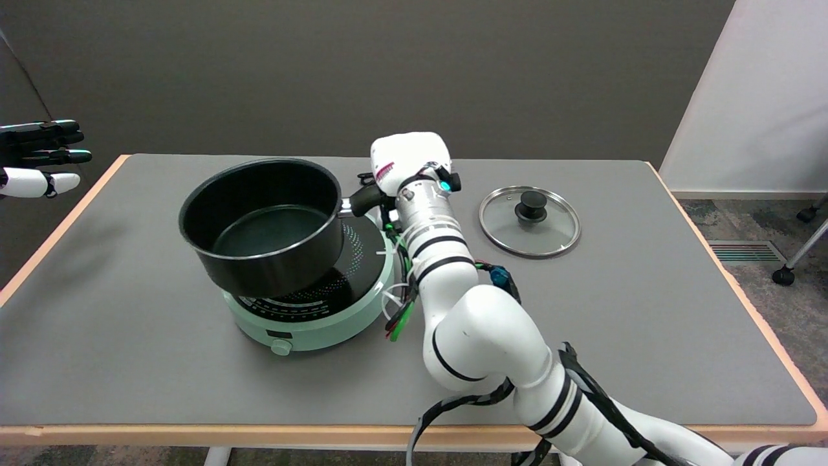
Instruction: Place the soup pot onto the induction stove.
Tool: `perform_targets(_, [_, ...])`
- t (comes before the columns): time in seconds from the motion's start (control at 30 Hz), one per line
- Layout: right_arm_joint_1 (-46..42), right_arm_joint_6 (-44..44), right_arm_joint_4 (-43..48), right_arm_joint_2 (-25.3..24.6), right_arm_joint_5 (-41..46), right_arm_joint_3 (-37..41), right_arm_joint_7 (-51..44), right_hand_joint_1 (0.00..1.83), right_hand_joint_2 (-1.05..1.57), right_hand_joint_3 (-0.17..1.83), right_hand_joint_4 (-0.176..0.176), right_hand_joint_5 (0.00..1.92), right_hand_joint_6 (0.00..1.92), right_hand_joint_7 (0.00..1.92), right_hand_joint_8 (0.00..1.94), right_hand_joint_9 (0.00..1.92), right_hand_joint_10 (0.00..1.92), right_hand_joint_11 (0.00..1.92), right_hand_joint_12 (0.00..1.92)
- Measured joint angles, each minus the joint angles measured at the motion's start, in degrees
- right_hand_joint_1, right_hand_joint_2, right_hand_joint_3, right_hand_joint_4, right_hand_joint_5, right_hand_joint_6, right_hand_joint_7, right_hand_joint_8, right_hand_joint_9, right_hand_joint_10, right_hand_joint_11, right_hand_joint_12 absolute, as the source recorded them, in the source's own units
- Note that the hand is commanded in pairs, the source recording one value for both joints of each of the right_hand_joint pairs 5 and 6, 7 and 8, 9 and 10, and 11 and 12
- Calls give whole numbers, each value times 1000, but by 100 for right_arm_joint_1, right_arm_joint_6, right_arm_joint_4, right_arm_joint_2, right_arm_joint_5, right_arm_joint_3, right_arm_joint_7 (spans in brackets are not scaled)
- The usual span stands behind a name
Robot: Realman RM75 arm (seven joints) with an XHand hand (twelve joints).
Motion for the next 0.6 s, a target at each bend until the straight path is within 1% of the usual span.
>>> perform_targets(0.13, [-46,-66,-57,53,-30,102,-4,939,1473,798,-77,1859,1859,1859,1859,1859,1859,1859,1859])
perform_targets(0.27, [-58,-121,-162,79,-56,217,7,914,1528,756,-70,1896,1896,1896,1896,1896,1896,1896,1896])
perform_targets(0.6, [-8,-244,-491,85,-82,374,211,896,1565,714,-65,1912,1912,1912,1912,1912,1912,1912,1912])
